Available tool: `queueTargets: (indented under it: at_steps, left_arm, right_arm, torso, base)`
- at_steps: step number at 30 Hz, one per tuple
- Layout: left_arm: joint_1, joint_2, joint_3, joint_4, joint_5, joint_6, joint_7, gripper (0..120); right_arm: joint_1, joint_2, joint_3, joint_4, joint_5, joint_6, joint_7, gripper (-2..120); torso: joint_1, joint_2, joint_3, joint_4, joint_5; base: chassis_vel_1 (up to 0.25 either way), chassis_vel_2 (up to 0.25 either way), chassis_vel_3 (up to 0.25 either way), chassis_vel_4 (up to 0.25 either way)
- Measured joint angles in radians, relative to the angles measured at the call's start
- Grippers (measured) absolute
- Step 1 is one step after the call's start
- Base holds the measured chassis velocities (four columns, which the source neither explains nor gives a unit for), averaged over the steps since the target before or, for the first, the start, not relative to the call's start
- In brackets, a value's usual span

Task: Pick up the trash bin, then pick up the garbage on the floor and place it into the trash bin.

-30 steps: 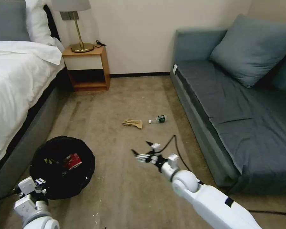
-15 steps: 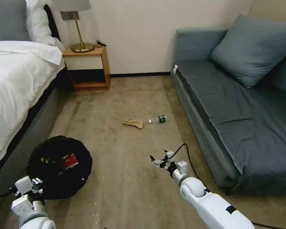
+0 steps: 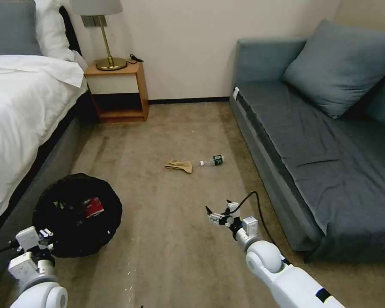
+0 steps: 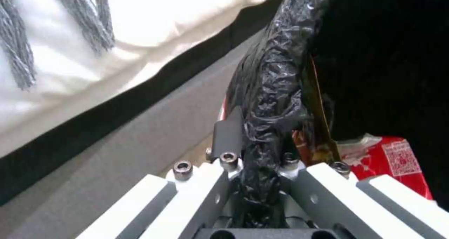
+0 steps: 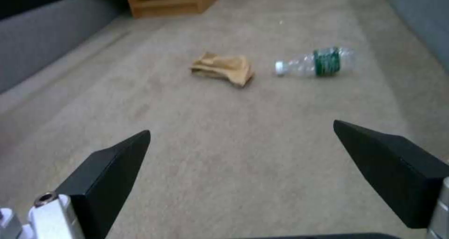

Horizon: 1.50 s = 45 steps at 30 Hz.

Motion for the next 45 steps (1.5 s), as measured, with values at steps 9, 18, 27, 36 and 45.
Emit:
queueTargets:
  at_steps: [9,18,27,36,45]
  left_arm:
    - [0.005,-0.056,0.016,-0.020,0.071,0.005,0.000,1]
    - [-0.004,-0.056,0.016,-0.013,0.075,0.007,0.000,1]
    - [-0.016,-0.061,0.021,0.007,0.083,0.007,0.000,1]
    - [-0.027,-0.069,0.025,0.032,0.091,0.000,0.001,1]
    - [-0.033,-0.070,0.025,0.051,0.095,-0.008,0.002,1]
  right_arm:
    - [-0.082,-0.041,0.053,0.043,0.001,0.072,-0.060,100]
    - [-0.080,-0.043,0.057,0.041,0.002,0.086,-0.071,100]
    - [-0.071,-0.040,0.062,0.011,0.003,0.099,-0.077,100]
    - [-0.058,-0.036,0.055,-0.018,-0.001,0.114,-0.091,100]
    - [-0.037,-0.029,0.032,-0.036,-0.009,0.114,-0.096,100]
  torso:
    - [0.000,0.000,0.000,-0.0001,0.0000]
    - [0.000,0.000,0.000,-0.0001,-0.0001]
    - [0.000,0.000,0.000,-0.0001,-0.0002]
    - [0.000,0.000,0.000,-0.0001,-0.0001]
    - [0.000,0.000,0.000,0.0000,-0.0001]
  base:
    - [0.000,0.000,0.000,0.000]
    - [0.000,0.000,0.000,0.000]
    - [0.000,0.000,0.000,0.000]
    - [-0.017,0.015,0.017,-0.021]
    - [-0.075,0.079,0.078,-0.070]
